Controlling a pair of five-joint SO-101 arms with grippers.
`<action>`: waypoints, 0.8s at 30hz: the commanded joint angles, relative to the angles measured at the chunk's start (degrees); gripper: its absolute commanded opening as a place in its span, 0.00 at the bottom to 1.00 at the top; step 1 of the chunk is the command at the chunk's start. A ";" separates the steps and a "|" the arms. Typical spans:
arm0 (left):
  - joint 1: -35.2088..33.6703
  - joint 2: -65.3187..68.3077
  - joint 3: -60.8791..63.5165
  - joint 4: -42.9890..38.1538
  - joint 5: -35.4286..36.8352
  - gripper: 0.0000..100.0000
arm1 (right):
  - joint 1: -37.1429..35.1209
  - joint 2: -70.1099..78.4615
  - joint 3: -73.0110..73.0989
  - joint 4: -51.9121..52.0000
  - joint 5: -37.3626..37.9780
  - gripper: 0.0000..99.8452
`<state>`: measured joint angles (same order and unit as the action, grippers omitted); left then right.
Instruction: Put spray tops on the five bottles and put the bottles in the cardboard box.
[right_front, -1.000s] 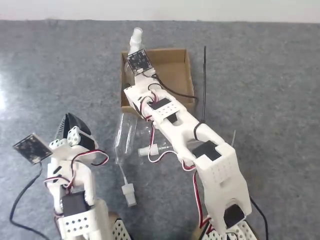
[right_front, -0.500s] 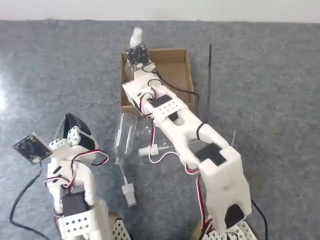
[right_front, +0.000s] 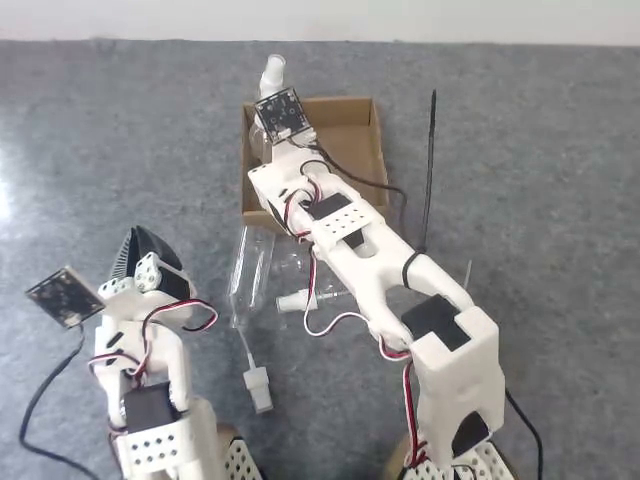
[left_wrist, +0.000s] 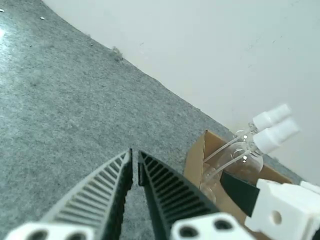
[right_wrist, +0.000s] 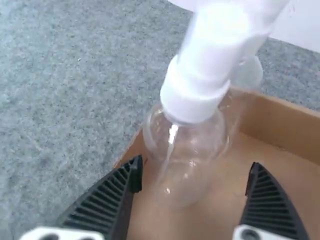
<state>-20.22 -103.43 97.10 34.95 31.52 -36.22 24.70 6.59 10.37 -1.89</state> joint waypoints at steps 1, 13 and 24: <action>-0.18 -0.88 -0.57 -0.44 -0.35 0.01 | -0.48 -6.90 -0.44 4.35 0.79 0.29; -0.26 -0.88 -0.57 -0.44 -0.35 0.01 | -0.40 -11.38 -0.35 18.59 0.70 0.29; -3.60 -0.88 -0.57 -0.70 -0.35 0.02 | -0.31 -17.45 -0.44 28.97 0.70 0.29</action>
<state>-23.47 -103.43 97.10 34.95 31.52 -36.22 13.54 6.59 36.22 -1.89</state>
